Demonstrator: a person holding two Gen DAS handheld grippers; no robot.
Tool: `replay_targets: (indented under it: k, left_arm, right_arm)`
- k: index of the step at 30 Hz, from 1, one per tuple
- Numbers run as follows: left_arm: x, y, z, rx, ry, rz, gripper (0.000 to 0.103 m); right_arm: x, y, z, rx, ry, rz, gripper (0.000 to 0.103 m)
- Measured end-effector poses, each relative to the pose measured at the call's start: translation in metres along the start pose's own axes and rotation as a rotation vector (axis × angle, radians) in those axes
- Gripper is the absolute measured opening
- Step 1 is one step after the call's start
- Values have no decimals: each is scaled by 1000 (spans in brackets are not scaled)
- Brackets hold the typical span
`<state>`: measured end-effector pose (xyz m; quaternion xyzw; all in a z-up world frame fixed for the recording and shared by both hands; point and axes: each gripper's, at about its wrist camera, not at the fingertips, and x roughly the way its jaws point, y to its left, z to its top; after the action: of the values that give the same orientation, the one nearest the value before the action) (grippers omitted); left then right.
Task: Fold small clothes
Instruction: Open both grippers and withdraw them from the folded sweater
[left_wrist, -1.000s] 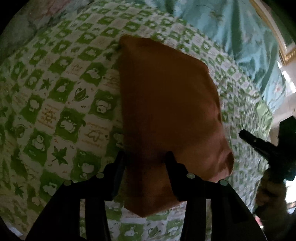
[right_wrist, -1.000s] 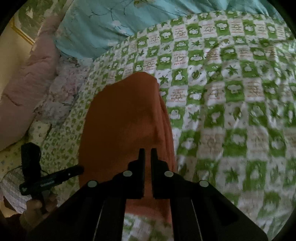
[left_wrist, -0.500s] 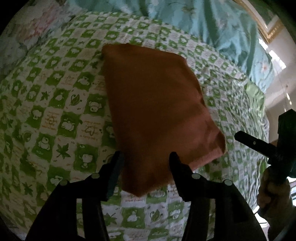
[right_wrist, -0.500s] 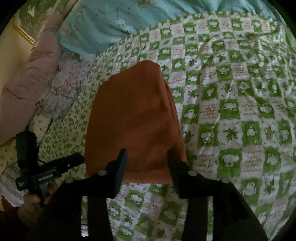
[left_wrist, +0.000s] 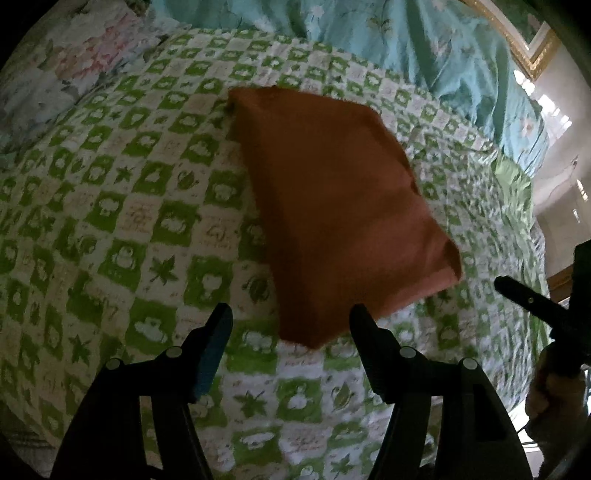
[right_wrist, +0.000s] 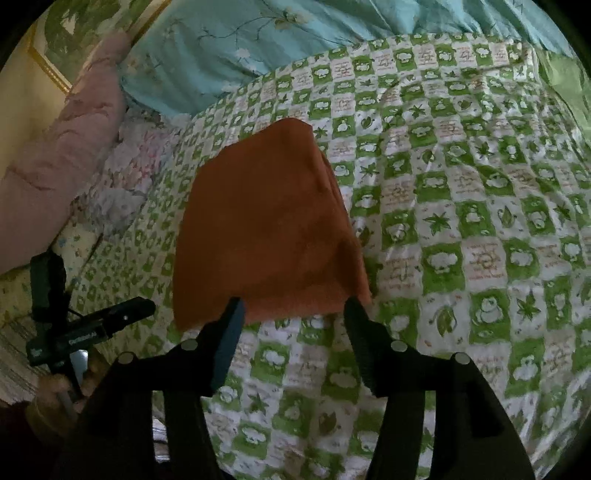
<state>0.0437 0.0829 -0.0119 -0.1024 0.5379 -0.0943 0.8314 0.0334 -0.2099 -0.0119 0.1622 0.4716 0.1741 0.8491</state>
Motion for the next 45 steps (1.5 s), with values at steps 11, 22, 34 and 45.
replay_targets:
  k: [11, 22, 34, 45]
  left_arm:
    - [-13, -17, -23, 142, -43, 147, 80]
    - [-4, -23, -19, 147, -39, 249, 83]
    - [5, -23, -11, 164, -40, 322, 83]
    - [6, -26, 10, 150, -78, 329, 83]
  right_arm:
    - [-4, 12, -20, -100, 0, -2, 67]
    - [14, 27, -25, -183, 47, 0, 77]
    - [32, 34, -25, -225, 78, -15, 81]
    - [41, 41, -7, -269, 62, -21, 84]
